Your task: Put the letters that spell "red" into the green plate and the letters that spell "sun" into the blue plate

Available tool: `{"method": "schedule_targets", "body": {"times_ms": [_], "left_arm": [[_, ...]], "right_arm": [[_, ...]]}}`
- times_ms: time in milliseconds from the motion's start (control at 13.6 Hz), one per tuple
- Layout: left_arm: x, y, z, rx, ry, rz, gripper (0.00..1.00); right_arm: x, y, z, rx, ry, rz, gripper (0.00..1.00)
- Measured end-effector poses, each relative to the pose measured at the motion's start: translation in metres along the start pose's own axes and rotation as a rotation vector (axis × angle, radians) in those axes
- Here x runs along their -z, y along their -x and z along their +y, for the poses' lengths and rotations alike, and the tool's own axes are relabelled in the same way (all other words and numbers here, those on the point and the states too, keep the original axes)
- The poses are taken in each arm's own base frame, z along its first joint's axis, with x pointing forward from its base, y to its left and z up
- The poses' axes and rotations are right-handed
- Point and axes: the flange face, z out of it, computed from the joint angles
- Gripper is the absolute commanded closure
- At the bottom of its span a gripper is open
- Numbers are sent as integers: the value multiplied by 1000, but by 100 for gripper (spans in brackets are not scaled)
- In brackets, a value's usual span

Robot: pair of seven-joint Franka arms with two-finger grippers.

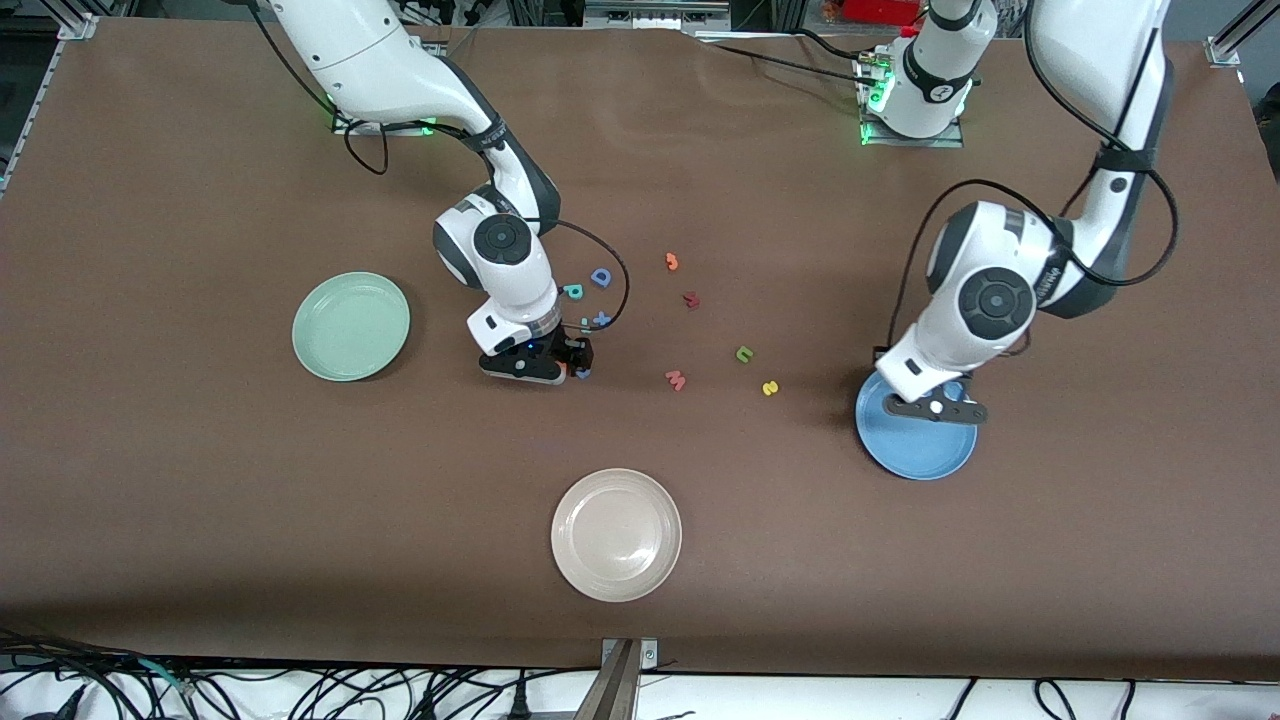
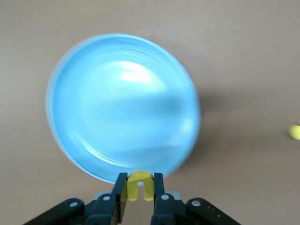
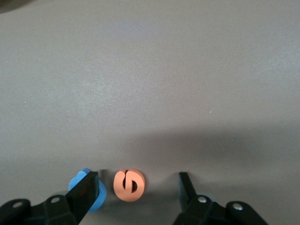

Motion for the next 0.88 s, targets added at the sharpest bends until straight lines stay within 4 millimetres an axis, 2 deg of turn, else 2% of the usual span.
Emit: {"method": "schedule_targets", "body": {"times_ms": [74,147,221,368,516,663,737,884], "left_arm": [[-10,-4,-5,-8,-8,18,82],[-22,-8,-7,-10,-8,31,46],[-33,-11,-8,-11,-4,37,0],[-44,-13,-6,-16,-1,37,0],[-39,-15,-1,-23,2,46,0],[-28,-18,12,-31,12,67,0],[-21,-18,26,-13,24,77,0],[-11,-13,74,91,61,86,0]], "right_arm": [[0,0,0,10,0,0,23],[0,0,0,20,0,0,23],[0,0,0,28,0,0,23],[0,0,0,47,1,0,23],[0,0,0,68,3,-1,23],[0,-2,2,82,17,-8,23],[0,-3,3,92,29,-15,23],[1,-7,7,107,57,-28,23]]}}
